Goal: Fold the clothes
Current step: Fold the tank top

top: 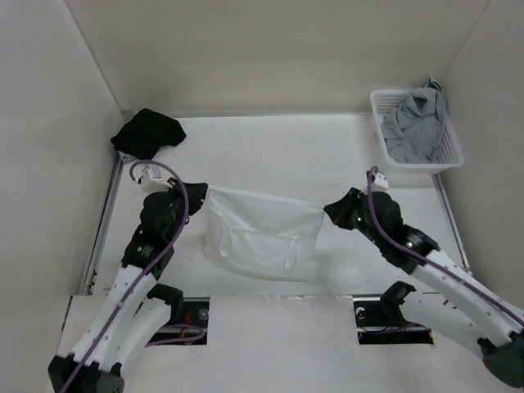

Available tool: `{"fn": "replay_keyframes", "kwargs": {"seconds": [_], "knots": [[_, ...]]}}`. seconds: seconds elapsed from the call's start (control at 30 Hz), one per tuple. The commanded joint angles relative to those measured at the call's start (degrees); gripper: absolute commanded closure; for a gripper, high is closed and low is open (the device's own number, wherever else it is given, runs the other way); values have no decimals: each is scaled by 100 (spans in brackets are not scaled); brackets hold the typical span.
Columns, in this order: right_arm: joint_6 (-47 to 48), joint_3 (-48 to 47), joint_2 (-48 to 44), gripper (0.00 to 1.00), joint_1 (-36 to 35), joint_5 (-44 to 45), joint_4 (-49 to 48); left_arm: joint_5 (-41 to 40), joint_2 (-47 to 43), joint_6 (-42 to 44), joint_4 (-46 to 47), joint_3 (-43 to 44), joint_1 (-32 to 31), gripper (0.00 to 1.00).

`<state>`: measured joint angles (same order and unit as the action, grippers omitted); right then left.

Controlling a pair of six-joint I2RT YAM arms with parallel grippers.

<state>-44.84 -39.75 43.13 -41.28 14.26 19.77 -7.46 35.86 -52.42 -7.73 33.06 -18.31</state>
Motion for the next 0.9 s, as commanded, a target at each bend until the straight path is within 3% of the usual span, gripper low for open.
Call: {"fn": "replay_keyframes", "kwargs": {"seconds": [0.0, 0.13, 0.27, 0.37, 0.57, 0.87], "knots": [[291, 344, 956, 93, 1176, -1766, -1665, 210, 1252, 92, 1261, -159, 393, 99], [449, -5, 2407, 93, 1872, -2252, -2599, 290, 3037, 92, 2291, 314, 560, 99], [625, -673, 3331, 93, 2145, -2296, -2715, 342, 4033, 66, 2662, 815, 596, 99], [643, -842, 3509, 93, 2137, -2235, -2706, 403, 4272, 31, 2750, 913, 605, 99], [573, 44, 2886, 93, 1813, -1972, -2759, 632, 3281, -48, 2970, -157, 622, 97], [230, 1328, 1989, 92, 1004, -1462, -2821, 1431, 1847, -295, 2926, -1854, 1263, 96]]}}
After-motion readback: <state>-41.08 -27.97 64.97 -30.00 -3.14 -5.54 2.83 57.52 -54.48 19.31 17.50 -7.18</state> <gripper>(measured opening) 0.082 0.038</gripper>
